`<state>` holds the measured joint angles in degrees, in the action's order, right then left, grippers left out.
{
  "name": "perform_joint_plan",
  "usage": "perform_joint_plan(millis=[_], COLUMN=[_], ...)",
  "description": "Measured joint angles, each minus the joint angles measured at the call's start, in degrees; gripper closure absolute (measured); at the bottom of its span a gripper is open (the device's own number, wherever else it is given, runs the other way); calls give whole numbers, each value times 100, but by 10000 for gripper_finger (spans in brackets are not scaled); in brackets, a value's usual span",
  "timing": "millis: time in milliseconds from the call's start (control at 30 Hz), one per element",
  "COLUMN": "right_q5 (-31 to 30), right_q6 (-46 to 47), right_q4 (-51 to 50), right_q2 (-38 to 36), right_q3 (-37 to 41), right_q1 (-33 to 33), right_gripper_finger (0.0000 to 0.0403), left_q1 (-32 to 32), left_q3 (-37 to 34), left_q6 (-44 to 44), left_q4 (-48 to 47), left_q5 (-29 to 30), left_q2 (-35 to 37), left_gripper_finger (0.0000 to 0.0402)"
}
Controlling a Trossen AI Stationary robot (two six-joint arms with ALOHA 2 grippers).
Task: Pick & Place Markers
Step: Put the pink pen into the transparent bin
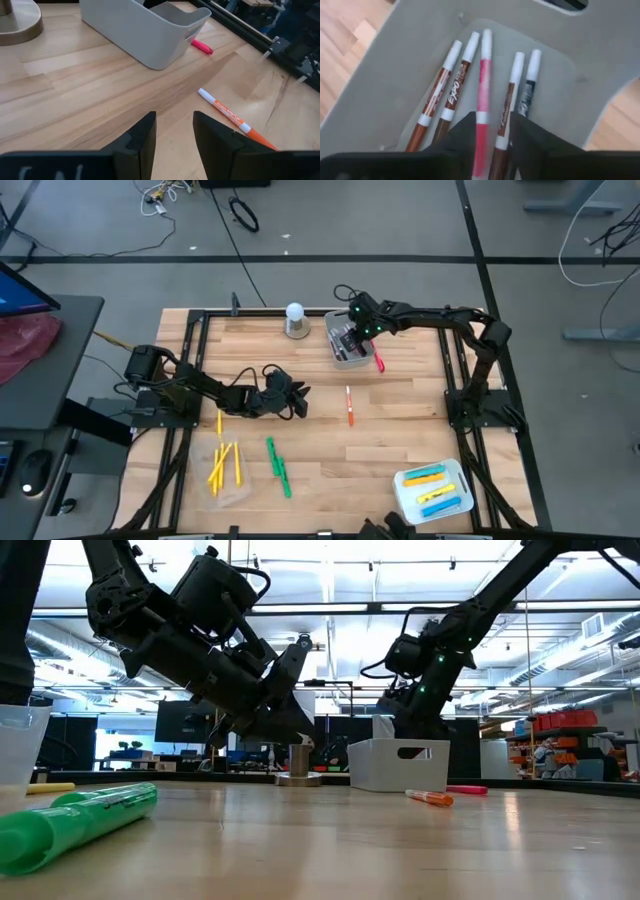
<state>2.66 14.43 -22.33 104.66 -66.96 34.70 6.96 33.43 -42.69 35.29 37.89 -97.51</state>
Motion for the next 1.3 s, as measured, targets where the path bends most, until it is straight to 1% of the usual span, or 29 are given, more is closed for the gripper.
perform_joint_plan(millis=[100,167,233,333,500,633,733,833,900,967,1067,1200,1300], right_q5=[157,310,312,192,-203,-653,-793,-813,-851,-1081,-1790,-2773,-3382], right_q6=[-310,-548,-710,-808,-701,-372,-207,41,255,492,851,1284,1742], right_q4=[2,-167,-435,-599,-562,-199,155,506,839,1283,2118,3126,3276], right_q2=[-117,-331,-620,-1270,-2627,-3715,-4401,-4899,-5082,-5128,-5028,-4862,-4804], right_q3=[0,0,16,292,1101,1974,2681,3347,3772,4192,4791,5466,5779], right_q1=[-11,-61,-191,-514,-1316,-2112,-2726,-3352,-3759,-4119,-4521,-4581,-4388], right_gripper_finger=[252,238,229,222,220,220,220,223,227,231,238,244,246], left_q1=[0,0,0,0,25,53,52,52,52,52,50,50,50], left_q3=[0,0,0,0,0,0,0,0,0,0,0,0,2], left_q6=[-3,-14,-14,-16,-20,-18,-19,-19,-17,-15,-16,-16,-16], left_q4=[4,6,7,7,8,9,9,9,9,11,11,17,48], left_q5=[-9,-20,-21,-22,-120,-168,-166,-158,-154,-153,-148,-64,-58], left_q2=[0,0,0,0,0,0,0,0,0,0,0,0,0], left_gripper_finger=[266,266,266,266,266,266,266,266,266,266,266,266,266])
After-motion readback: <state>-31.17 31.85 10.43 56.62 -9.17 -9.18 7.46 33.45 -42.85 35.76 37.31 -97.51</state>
